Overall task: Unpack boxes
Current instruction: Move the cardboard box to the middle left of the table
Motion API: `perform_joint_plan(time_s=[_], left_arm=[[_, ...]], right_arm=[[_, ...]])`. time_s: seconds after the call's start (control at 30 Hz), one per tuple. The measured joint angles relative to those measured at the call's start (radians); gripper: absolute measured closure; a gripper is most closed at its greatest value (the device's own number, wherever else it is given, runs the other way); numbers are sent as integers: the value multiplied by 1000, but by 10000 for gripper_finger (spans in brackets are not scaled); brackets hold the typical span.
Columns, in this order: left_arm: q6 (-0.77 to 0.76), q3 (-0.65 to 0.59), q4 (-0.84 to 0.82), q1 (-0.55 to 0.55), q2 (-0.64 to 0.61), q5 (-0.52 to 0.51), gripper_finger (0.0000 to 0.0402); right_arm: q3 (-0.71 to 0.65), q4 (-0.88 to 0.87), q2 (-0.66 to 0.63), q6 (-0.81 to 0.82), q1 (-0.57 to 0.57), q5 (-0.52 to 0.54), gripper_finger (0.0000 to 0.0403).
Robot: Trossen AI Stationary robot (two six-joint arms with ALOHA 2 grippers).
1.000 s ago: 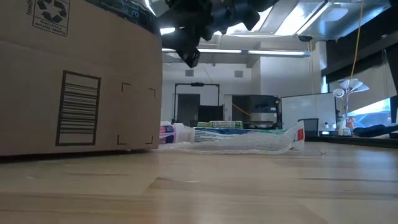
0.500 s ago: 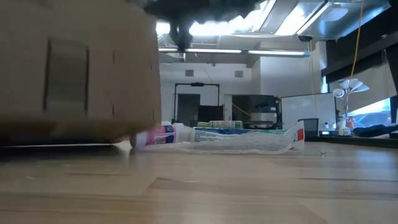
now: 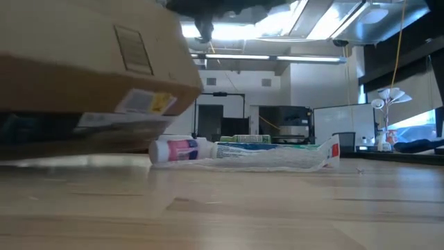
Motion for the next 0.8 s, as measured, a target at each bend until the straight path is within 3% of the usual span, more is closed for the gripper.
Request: perform_joint_plan(time_s=[0.27,0.5,0.8], left_arm=[[-53,-85,85,-80,0,105,293],[-131,-132,96,-162,-2,161,293],[-219,-138,227,-221,-5,177,293]], right_arm=[[20,63,102,53,-47,-47,402],[220,55,215,3,-44,-59,403],[427,-112,358,-24,-120,-45,400]])
